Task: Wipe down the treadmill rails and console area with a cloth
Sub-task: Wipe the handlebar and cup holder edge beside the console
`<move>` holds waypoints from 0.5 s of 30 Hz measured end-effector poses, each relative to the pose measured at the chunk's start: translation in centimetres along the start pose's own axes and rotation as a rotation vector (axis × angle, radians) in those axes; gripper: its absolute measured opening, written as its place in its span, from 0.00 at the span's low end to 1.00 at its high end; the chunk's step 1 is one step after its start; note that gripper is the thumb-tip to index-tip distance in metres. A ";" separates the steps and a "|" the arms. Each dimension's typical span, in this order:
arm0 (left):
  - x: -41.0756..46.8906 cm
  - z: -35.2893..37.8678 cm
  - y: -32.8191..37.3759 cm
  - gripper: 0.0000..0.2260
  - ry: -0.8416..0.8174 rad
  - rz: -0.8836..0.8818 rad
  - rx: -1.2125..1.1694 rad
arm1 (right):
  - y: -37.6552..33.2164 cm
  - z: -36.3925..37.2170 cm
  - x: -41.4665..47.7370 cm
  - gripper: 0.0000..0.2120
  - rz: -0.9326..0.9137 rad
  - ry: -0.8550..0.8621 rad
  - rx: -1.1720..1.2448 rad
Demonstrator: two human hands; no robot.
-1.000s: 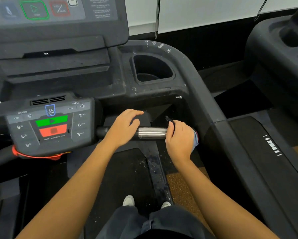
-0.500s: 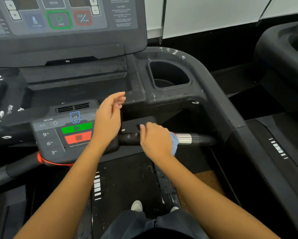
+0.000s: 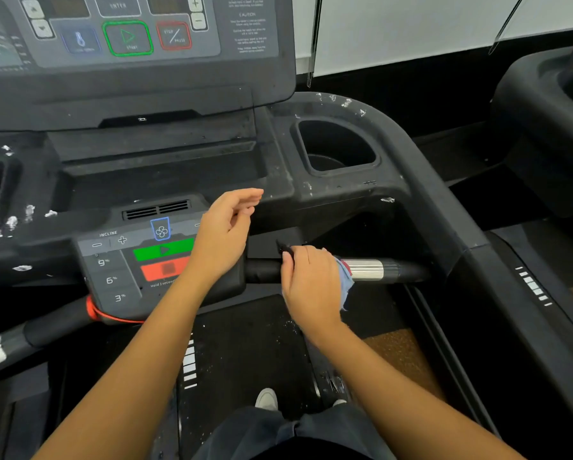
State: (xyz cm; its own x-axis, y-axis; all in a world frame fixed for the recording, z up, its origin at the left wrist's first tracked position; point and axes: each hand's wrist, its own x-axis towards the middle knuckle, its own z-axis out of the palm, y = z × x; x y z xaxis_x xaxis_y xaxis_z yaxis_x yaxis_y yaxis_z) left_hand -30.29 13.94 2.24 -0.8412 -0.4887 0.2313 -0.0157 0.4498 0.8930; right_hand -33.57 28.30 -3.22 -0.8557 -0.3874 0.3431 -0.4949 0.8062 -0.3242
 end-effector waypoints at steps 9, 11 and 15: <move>-0.1 0.3 0.0 0.17 0.017 0.064 0.033 | -2.2 1.9 -0.9 0.15 -0.319 -0.037 0.247; -0.1 0.1 -0.1 0.16 0.004 0.068 0.055 | -0.6 1.6 -0.9 0.13 -0.339 0.002 0.209; -0.2 0.0 0.0 0.15 -0.018 0.080 0.065 | -1.1 1.7 -1.0 0.13 -0.174 0.063 0.219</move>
State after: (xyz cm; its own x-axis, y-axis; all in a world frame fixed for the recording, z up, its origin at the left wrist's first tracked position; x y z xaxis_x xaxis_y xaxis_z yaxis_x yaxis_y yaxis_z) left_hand -30.13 14.01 2.19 -0.8507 -0.4360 0.2938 0.0176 0.5349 0.8447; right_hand -32.42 27.02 -4.72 -0.7477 -0.4773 0.4616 -0.6598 0.6119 -0.4361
